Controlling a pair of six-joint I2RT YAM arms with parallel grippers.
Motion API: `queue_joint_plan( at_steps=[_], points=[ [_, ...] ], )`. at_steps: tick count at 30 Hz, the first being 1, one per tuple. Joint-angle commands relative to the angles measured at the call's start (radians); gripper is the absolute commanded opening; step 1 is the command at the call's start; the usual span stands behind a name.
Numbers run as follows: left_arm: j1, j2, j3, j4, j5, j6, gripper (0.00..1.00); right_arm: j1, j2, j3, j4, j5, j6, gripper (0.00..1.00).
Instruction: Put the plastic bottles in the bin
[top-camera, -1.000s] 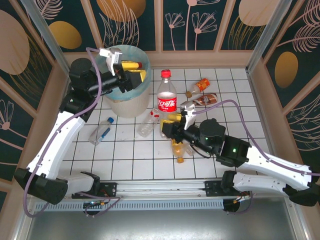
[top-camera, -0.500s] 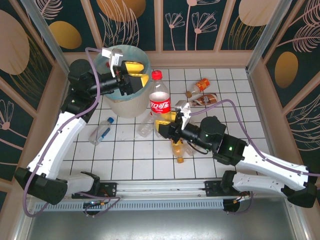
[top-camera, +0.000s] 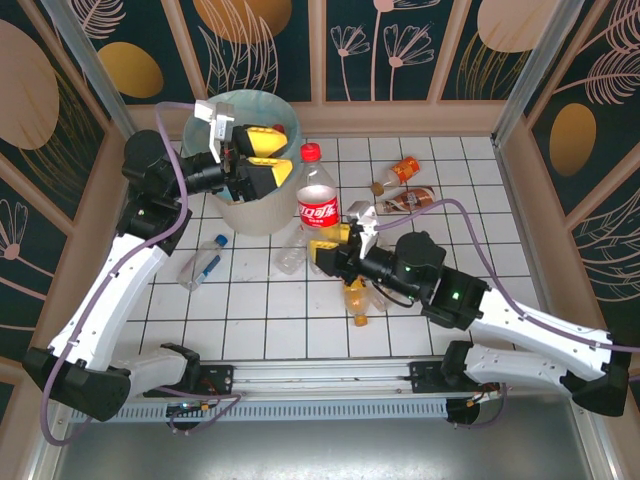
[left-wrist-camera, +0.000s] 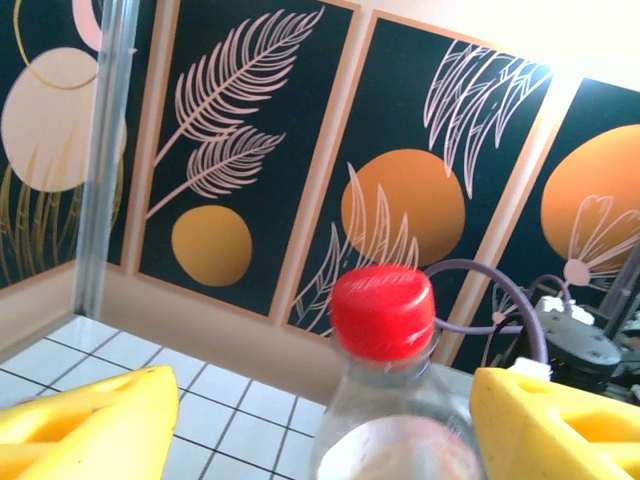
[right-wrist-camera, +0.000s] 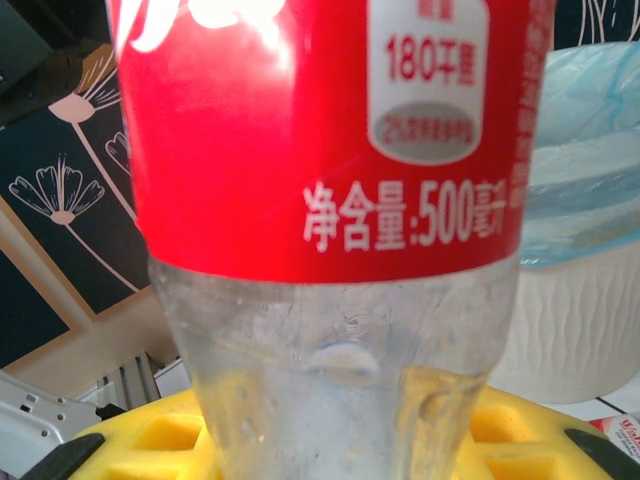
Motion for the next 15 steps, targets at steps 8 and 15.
queue_joint_plan(
  at_steps=[8,15],
  points=[
    [-0.004,0.038,0.057,-0.028,0.117,-0.048,0.59,-0.005,0.081,0.034,0.09,-0.146,-0.009,0.34],
    [-0.004,0.041,0.066,-0.059,0.176,-0.043,0.52,-0.005,0.09,0.04,0.093,-0.139,-0.011,0.34]
  ],
)
